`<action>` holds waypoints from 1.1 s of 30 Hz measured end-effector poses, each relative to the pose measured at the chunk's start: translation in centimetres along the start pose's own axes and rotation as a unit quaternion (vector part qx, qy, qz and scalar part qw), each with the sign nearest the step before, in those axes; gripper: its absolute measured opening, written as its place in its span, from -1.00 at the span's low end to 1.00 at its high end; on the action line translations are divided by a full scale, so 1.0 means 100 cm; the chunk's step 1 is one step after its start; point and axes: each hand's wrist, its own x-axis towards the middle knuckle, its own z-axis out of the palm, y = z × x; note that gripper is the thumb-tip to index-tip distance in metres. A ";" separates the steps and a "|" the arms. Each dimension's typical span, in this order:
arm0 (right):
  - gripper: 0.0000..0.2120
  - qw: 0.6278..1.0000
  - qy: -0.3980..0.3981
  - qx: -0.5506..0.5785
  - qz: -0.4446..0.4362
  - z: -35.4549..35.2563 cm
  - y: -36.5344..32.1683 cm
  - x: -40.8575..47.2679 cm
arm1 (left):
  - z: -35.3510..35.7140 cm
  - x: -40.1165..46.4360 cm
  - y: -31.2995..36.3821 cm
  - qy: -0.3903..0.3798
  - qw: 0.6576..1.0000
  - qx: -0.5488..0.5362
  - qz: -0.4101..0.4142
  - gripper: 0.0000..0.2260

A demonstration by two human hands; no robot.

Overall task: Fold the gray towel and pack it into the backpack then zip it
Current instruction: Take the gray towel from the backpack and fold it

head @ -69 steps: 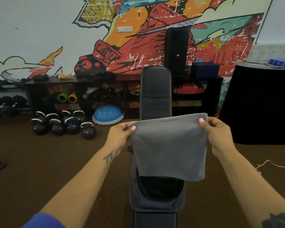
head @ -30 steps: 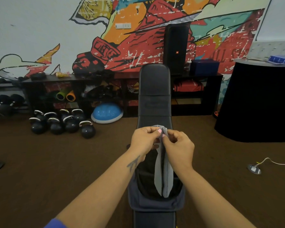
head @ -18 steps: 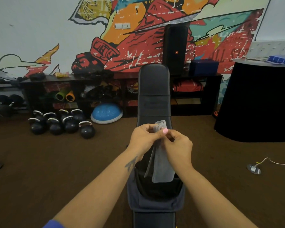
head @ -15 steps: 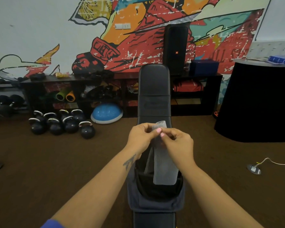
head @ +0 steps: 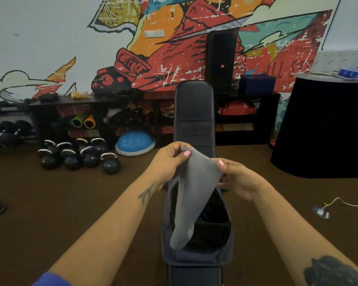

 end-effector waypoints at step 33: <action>-0.68 0.762 0.127 -0.623 -0.121 0.050 -0.046 0.015 | 0.004 -0.010 -0.009 0.041 0.998 -0.009 0.055 -0.82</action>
